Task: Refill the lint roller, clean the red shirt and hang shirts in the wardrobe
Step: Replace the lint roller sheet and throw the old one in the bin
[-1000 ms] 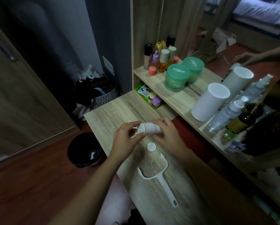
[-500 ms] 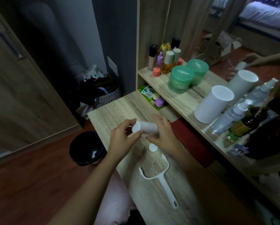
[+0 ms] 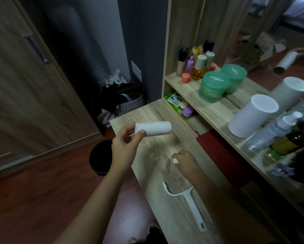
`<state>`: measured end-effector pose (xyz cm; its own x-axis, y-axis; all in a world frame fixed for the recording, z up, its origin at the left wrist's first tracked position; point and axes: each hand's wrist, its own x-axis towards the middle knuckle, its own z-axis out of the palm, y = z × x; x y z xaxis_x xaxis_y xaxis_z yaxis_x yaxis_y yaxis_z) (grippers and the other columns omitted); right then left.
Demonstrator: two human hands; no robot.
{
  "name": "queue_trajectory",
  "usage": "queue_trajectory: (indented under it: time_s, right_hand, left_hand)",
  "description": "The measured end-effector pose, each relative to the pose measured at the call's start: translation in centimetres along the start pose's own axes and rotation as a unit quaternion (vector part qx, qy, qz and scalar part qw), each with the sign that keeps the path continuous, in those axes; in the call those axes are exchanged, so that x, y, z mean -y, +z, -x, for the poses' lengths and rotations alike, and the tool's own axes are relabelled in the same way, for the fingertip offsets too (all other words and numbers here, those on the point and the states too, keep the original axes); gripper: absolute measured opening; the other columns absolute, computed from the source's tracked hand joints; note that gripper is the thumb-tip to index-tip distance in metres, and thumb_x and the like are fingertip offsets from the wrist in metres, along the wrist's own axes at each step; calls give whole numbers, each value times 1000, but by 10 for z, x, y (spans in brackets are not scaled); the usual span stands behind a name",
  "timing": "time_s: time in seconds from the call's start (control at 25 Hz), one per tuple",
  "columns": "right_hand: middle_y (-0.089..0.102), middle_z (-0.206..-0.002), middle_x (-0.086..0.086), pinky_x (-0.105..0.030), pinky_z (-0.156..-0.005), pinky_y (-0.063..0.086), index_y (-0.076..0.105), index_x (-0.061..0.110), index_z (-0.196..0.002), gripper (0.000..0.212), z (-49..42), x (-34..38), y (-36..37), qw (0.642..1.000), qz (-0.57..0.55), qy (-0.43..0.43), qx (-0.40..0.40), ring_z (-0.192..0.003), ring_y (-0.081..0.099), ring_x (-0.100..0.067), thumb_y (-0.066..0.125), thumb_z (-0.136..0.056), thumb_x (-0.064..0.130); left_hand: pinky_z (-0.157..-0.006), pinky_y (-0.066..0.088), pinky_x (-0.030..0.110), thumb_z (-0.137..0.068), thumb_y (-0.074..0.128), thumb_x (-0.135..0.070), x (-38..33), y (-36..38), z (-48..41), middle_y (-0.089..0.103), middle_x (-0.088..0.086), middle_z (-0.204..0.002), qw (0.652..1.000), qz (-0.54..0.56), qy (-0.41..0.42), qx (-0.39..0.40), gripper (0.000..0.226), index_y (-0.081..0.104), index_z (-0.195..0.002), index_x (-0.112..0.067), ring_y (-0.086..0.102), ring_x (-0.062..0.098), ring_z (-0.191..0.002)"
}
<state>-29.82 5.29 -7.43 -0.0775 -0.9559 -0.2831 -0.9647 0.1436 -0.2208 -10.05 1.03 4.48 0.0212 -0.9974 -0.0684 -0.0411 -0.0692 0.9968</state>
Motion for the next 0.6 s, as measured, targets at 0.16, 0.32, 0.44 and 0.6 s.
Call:
queue_trajectory:
  time_s: [0.16, 0.32, 0.44, 0.6]
  right_hand:
    - [65, -111, -1, -27, -85, 48, 64, 20, -114, 32, 18, 21, -38, 909, -369, 44, -188, -100, 61, -12, 67, -83, 26]
    - [64, -105, 13, -9, -78, 47, 64, 24, -113, 33, 43, 49, -92, 793, -571, -19, -214, -93, 62, 7, 69, -82, 13]
    - [66, -114, 4, -9, -78, 47, 63, 28, -114, 36, 52, 52, -92, 797, -573, -33, -189, -99, 63, 1, 69, -82, 13]
    - [65, -118, -4, -16, -86, 50, 64, 25, -116, 38, 53, 53, -86, 792, -578, -34, -191, -104, 64, -7, 70, -80, 12]
  left_hand:
    - [-60, 46, 17, -88, 57, -17, 11, -9, -15, 52, 1, -72, 983, 136, -119, -40, 35, 58, -118, 2, 48, 2, -56]
    - [-71, 48, 23, -89, 56, -18, 17, -6, -15, 60, 5, -85, 977, 137, -158, -35, 35, 59, -117, 2, 58, 11, -73]
    - [-83, 51, 28, -89, 56, -16, 16, -1, -9, 62, 13, -109, 970, 158, -184, -20, 24, 63, -108, -3, 60, 23, -95]
    - [-78, 50, 27, -90, 54, -14, 6, -1, -3, 63, 10, -102, 968, 168, -186, -2, 14, 64, -96, -7, 62, 21, -88]
